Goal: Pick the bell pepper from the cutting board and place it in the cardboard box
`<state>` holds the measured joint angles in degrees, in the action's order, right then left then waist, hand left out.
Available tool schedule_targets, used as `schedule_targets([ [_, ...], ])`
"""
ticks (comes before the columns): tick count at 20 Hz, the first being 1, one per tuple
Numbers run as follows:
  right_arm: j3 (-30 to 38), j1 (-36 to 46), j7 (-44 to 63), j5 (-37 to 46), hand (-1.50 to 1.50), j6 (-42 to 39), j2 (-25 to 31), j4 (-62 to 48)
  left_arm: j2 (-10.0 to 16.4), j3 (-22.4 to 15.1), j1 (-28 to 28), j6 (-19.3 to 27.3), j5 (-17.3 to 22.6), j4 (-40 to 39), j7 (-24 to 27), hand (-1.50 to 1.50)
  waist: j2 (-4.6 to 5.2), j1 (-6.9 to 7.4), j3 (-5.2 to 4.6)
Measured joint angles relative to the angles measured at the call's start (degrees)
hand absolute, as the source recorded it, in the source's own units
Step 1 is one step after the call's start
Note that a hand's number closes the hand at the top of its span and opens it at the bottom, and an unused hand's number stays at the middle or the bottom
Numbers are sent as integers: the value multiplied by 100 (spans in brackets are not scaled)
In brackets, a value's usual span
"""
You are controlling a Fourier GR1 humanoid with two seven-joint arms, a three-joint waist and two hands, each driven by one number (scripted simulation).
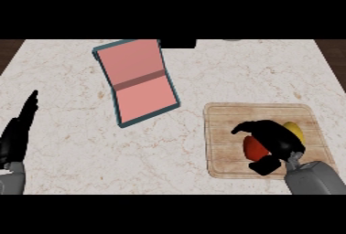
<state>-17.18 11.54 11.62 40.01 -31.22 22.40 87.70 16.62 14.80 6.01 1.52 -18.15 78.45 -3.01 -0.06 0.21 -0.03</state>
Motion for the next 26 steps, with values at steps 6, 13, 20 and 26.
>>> schedule_targets([
  [6, 64, 230, -615, 720, 150, 974, -19, -541, -6, 28, 34, 39, -14, -59, 32, 0, -14, -2, -19],
  [13, 133, 285, -120, 1377, 150, 1590, -297, -168, 5, 50, 7, 2, 9, -124, 88, 0, -14, -24, -9],
  [20, -254, -211, 2400, 2652, 150, 2155, -1385, 815, 80, 119, -35, -47, 49, -58, -10, 0, -47, -126, -9],
  [26, -998, -21, 3638, 3832, 150, 2039, -1890, 1942, 76, 116, -83, -75, 59, -68, 51, 0, -34, -73, -5],
])
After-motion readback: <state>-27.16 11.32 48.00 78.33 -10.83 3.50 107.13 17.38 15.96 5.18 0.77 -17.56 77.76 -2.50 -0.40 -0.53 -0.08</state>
